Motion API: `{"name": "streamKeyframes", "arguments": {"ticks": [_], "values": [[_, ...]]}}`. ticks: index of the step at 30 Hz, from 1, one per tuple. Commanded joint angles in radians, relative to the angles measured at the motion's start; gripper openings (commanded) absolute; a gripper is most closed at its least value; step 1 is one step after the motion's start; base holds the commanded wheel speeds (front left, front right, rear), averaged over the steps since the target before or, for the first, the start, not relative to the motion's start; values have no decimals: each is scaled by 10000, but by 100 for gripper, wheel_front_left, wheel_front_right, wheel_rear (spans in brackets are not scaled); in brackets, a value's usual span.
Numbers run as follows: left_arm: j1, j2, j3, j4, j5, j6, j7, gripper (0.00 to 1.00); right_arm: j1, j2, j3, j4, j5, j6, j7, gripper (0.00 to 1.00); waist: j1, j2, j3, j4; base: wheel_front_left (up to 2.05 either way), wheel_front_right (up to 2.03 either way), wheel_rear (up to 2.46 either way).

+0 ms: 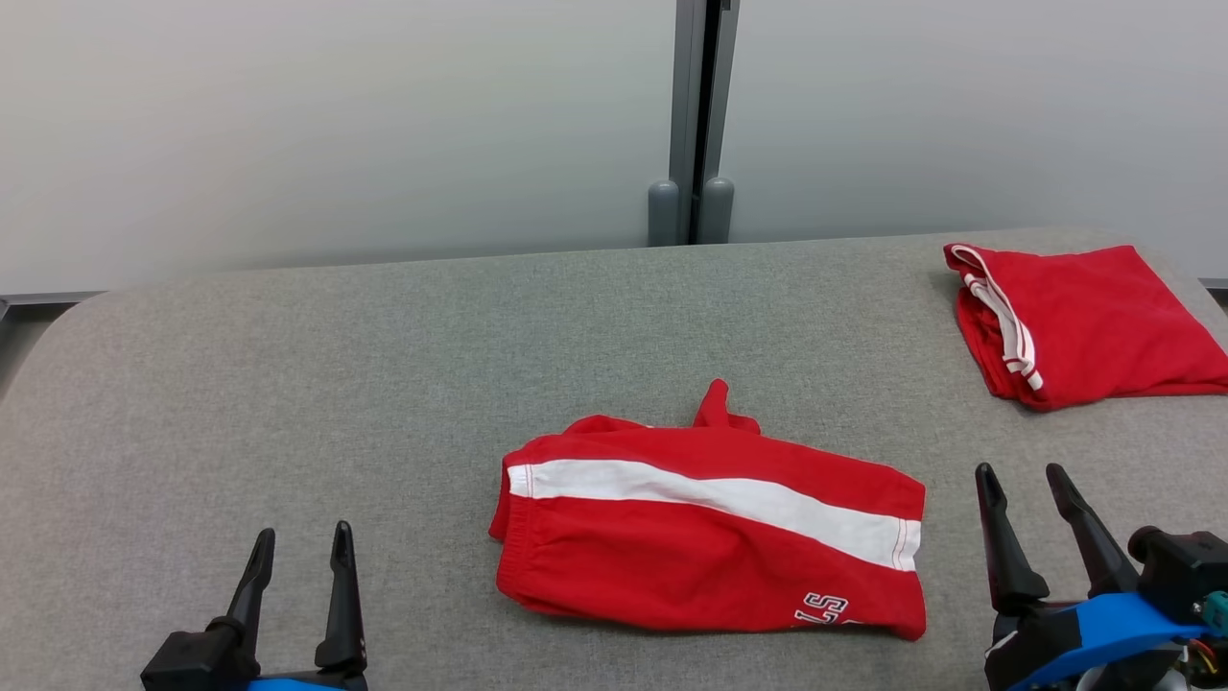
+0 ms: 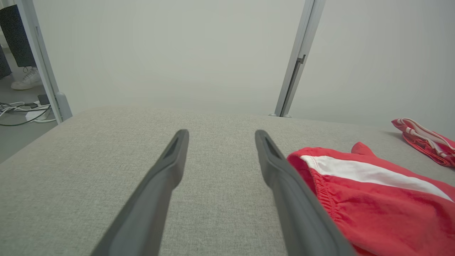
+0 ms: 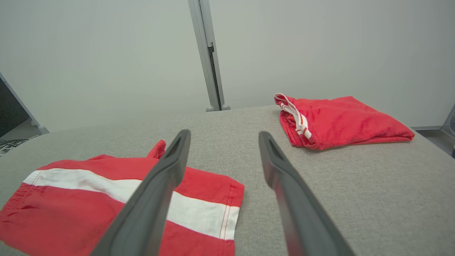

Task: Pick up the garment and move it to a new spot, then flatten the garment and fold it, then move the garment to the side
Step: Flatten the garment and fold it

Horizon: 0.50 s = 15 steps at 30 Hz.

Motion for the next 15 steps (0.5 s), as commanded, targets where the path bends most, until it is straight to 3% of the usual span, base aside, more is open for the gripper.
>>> {"name": "streamKeyframes", "arguments": {"ticks": [1, 13, 15], "values": [[65, 47, -7, -95, -54, 70, 45, 100, -167, -4, 7, 50, 19, 5, -48, 100, 0, 0, 15, -8, 0, 0, 0], [-5, 31, -200, -362, -56, 184, 350, 100, -277, -71, 34, 314, 107, 3, 38, 100, 0, 0, 128, 19, 0, 0, 0], [-235, -2, -354, -375, -118, 43, 605, 100, -302, -79, 37, 328, 119, 3, 85, 100, 0, 0, 164, 33, 0, 0, 0]]}}
